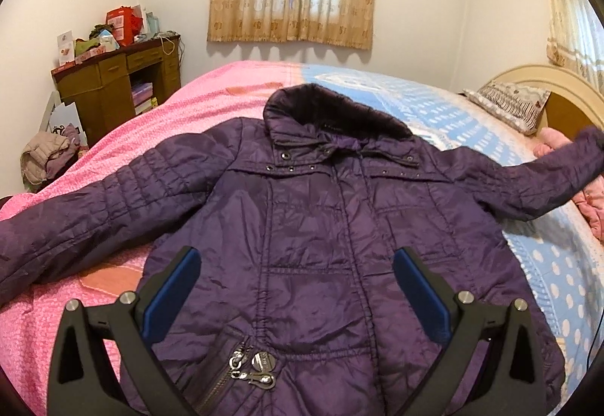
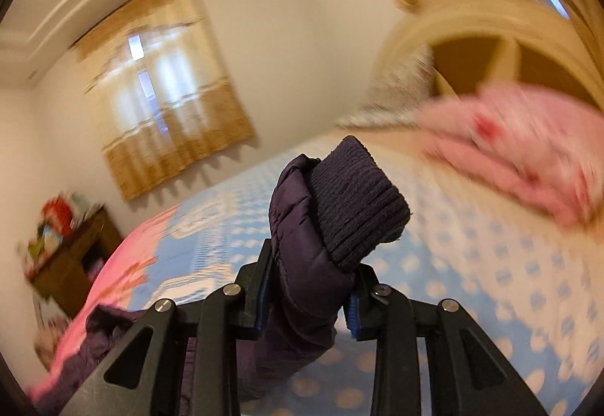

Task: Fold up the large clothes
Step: 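Lift the held sleeve cuff up off the bed with the right gripper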

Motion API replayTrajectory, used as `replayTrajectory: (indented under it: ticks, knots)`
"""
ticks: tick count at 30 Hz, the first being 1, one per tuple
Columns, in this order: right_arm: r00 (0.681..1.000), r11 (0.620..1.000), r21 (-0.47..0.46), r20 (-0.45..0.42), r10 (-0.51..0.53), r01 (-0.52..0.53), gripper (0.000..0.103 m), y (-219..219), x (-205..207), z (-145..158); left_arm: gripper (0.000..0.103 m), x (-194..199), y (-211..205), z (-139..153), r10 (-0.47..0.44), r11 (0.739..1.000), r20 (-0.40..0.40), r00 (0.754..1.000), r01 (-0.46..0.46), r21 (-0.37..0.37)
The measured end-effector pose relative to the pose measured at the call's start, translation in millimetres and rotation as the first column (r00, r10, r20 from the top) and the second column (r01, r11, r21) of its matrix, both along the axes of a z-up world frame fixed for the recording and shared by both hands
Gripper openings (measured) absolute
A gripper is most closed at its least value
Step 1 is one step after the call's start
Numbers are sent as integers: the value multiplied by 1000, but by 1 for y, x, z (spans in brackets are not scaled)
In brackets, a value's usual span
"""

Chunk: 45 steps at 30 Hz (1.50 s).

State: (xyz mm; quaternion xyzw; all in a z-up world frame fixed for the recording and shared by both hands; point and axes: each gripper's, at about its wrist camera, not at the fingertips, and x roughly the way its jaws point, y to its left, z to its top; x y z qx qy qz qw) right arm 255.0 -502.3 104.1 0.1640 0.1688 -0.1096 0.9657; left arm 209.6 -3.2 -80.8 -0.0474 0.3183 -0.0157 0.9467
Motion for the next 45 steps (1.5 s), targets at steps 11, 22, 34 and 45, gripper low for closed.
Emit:
replayTrajectory:
  ticks: [11,22,34,45]
  knots:
    - [915,844,-378,-23,403,-381,31,220,15,64,103,-9,33,1,40,998,24,999,-39,-50]
    - [696,530,-481,-281,661,-698,31,423,18,-28,103,-9,71,-4,117,990,26,993,-115,-77]
    - [444,415,-175,-493,748,-893,53,490,43,-172,103,-4,109,-10,206,978,11,978,-206,-32]
    - [631,592,-220,-305,713,-775,59,381,31,-89,103,10,62,19,96,993,83,992,-101,56]
